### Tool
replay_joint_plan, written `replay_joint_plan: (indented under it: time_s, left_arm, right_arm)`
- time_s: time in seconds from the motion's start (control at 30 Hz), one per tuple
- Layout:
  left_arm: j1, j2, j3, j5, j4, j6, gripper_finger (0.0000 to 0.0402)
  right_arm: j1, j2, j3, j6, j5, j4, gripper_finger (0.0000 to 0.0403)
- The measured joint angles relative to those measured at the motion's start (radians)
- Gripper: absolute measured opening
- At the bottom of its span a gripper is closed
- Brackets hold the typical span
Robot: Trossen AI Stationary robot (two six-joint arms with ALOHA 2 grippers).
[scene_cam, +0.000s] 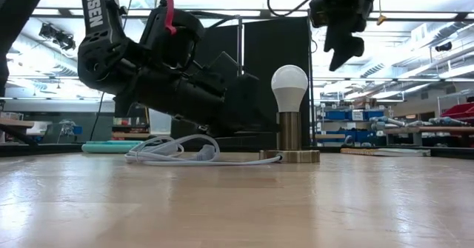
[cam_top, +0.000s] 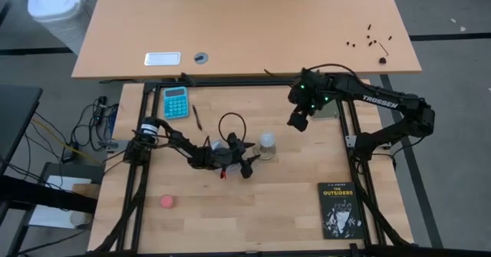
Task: Screw lightbulb
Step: Remove the white lightbulb from the desk lamp
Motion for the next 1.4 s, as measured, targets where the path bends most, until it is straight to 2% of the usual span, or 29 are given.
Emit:
replay_joint_plan:
  time_s: [0.23, 0.4, 0.5, 0.67, 1.1, 1.3, 1.4]
  left_arm:
    - [0.000, 0.000, 0.015, 0.085, -0.080, 0.032, 0.0259]
    - [0.000, 0.000, 0.015, 0.124, -0.060, 0.032, 0.0259]
    - [0.000, 0.000, 0.015, 0.120, -0.048, 0.032, 0.0259]
    - [0.007, 0.000, 0.048, 0.047, -0.089, 0.035, 0.0259]
    - [0.034, 0.131, 0.225, 0.040, -0.109, 0.061, 0.0259]
    - [0.033, 0.146, 0.244, 0.038, -0.135, 0.060, 0.0257]
    - [0.033, 0.146, 0.243, 0.036, -0.151, 0.059, 0.0243]
  right_arm:
    - [0.049, 0.000, 0.000, 0.062, -0.026, 0.047, 0.0346]
    - [0.079, 0.000, 0.000, 0.067, -0.025, 0.042, 0.0346]
    - [0.086, 0.000, 0.000, 0.067, -0.025, 0.036, 0.0346]
    - [0.085, 0.000, 0.000, 0.086, -0.025, 0.035, 0.0346]
    - [0.085, -0.001, 0.000, 0.103, -0.026, 0.044, 0.0346]
    - [0.085, -0.002, 0.000, 0.092, -0.027, 0.040, 0.0346]
    - [0.087, -0.002, 0.000, 0.085, -0.033, 0.040, 0.0346]
